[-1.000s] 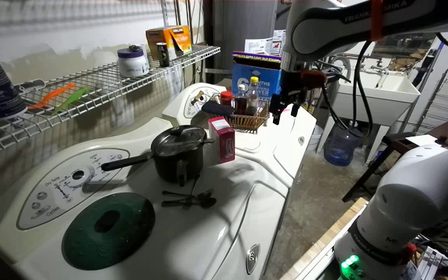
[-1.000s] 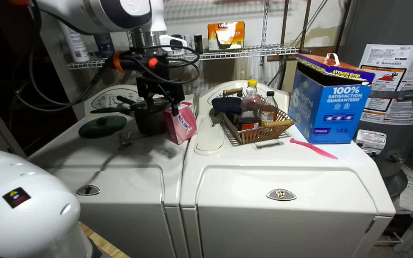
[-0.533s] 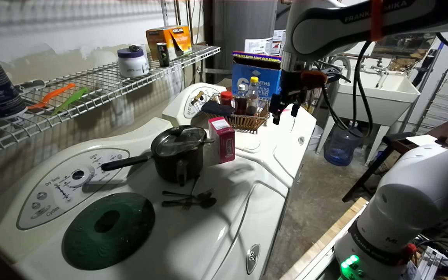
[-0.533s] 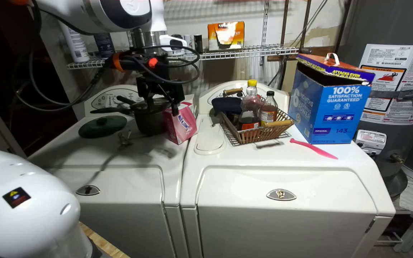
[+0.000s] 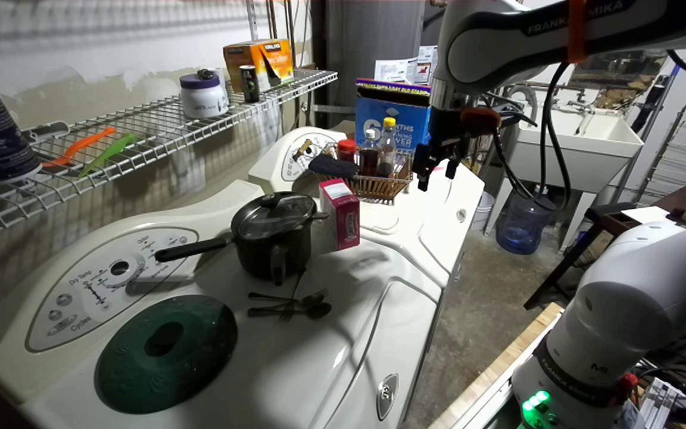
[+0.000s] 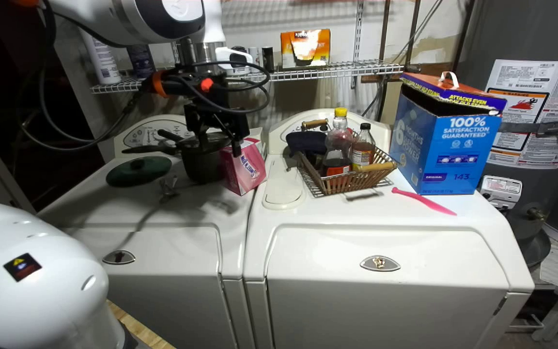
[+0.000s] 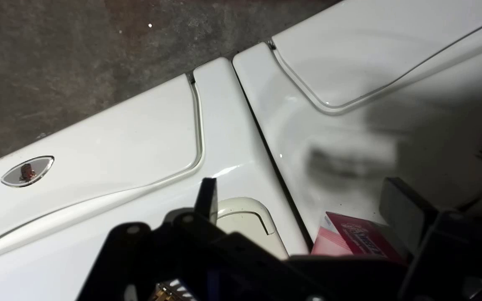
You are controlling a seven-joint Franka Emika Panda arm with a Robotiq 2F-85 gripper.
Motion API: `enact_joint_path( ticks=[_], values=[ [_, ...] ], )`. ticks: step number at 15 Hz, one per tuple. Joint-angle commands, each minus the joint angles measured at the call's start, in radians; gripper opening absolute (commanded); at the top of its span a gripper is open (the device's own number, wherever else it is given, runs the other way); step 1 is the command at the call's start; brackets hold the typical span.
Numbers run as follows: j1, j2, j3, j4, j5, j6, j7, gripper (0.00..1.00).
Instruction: Remove the bottle with the yellow lid from the basket
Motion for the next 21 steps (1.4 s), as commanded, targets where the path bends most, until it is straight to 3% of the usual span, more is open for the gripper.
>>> enact_joint_path(
  ticks=[1, 4, 8, 11, 21],
  values=[
    [-0.005, 0.000, 0.004, 0.002, 0.003, -0.002, -0.002, 1.00],
    [-0.006, 0.062, 0.015, 0.058, 0.053, -0.006, 0.080, 1.00],
    [-0.006, 0.229, 0.016, 0.238, 0.196, 0.019, 0.219, 1.00],
    [-0.024, 0.351, 0.019, 0.367, 0.244, 0.085, 0.328, 1.00],
    [-0.105, 0.627, -0.033, 0.702, 0.130, 0.137, 0.720, 1.00]
  ],
)
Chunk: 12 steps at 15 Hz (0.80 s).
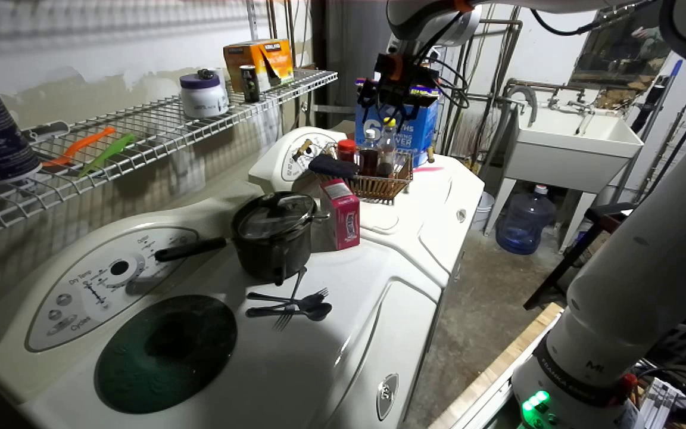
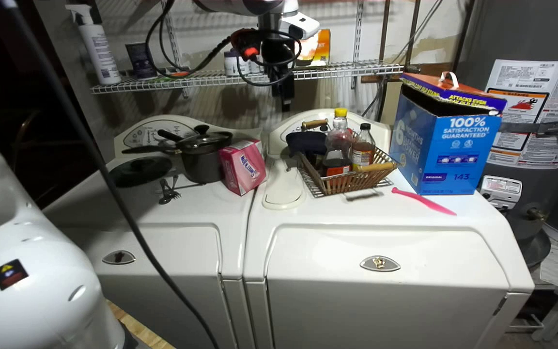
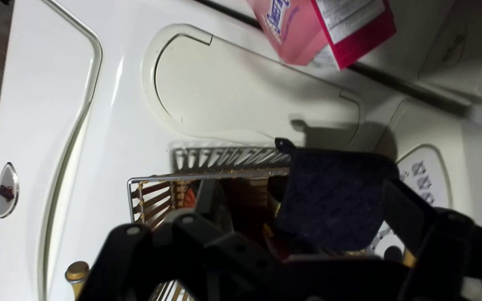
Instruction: Remove the bottle with the yellow lid from the basket
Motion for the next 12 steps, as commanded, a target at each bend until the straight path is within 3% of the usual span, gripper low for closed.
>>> enact_joint_path(
  ticks=[1, 12],
  values=[
    [-0.005, 0.116, -0.019, 0.136, -0.050, 0.027, 0.094, 1.00],
    [0.015, 0.333, -0.088, 0.331, -0.213, 0.164, 0.109, 1.00]
  ],
)
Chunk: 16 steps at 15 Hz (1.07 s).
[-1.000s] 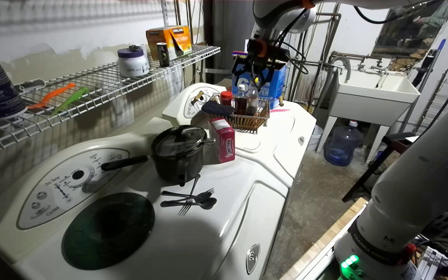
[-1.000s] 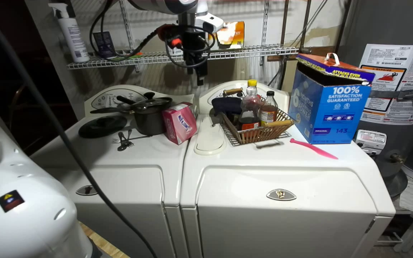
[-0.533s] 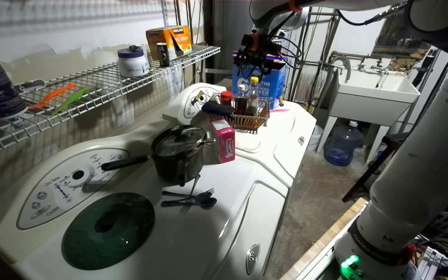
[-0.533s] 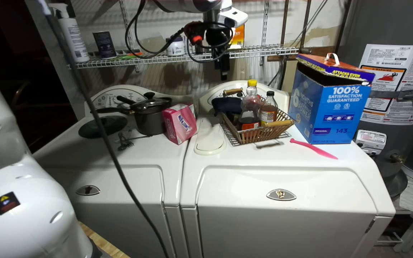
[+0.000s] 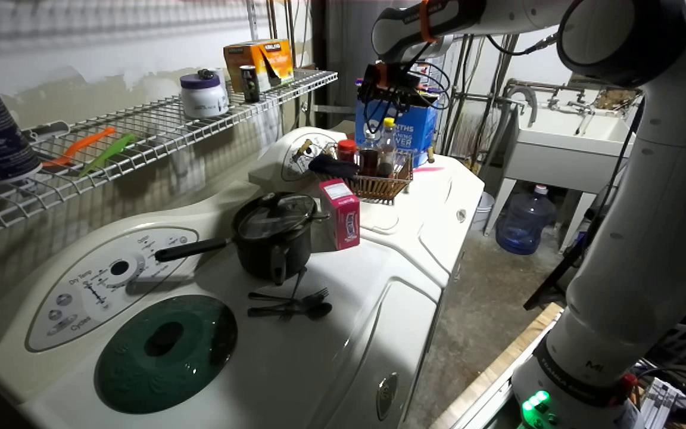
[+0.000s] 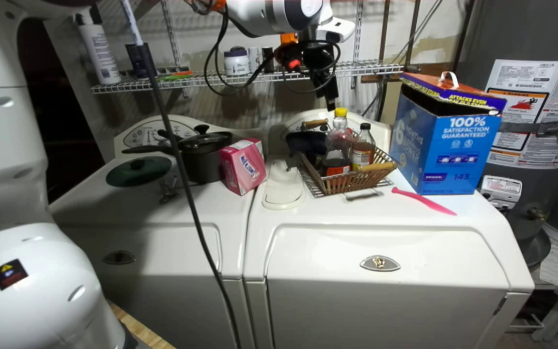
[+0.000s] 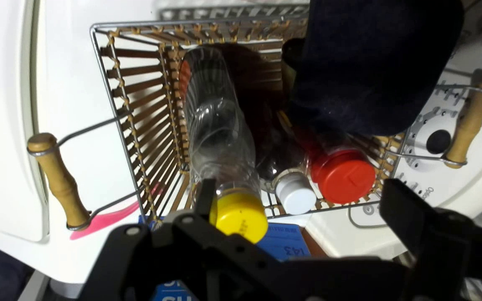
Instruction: Remove the bottle with the yellow lid from the basket
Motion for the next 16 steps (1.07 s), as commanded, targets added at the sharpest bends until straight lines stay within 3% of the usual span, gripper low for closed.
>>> enact_joint_path(
  ticks=[1, 3, 8, 9, 11, 16],
  values=[
    [0.022, 0.080, -0.032, 0.099, -0.055, 0.016, 0.032, 1.00],
    [0.027, 0.105, -0.043, 0.128, -0.066, 0.010, 0.041, 0.98],
    [0.039, 0.145, -0.061, 0.180, -0.085, -0.012, 0.046, 0.59],
    [0.041, 0.151, -0.065, 0.188, -0.090, -0.019, 0.050, 0.58],
    [0.047, 0.159, -0.074, 0.203, -0.102, -0.050, 0.067, 0.62],
    [0.062, 0.152, -0.092, 0.217, -0.152, -0.145, 0.129, 0.88]
  ],
)
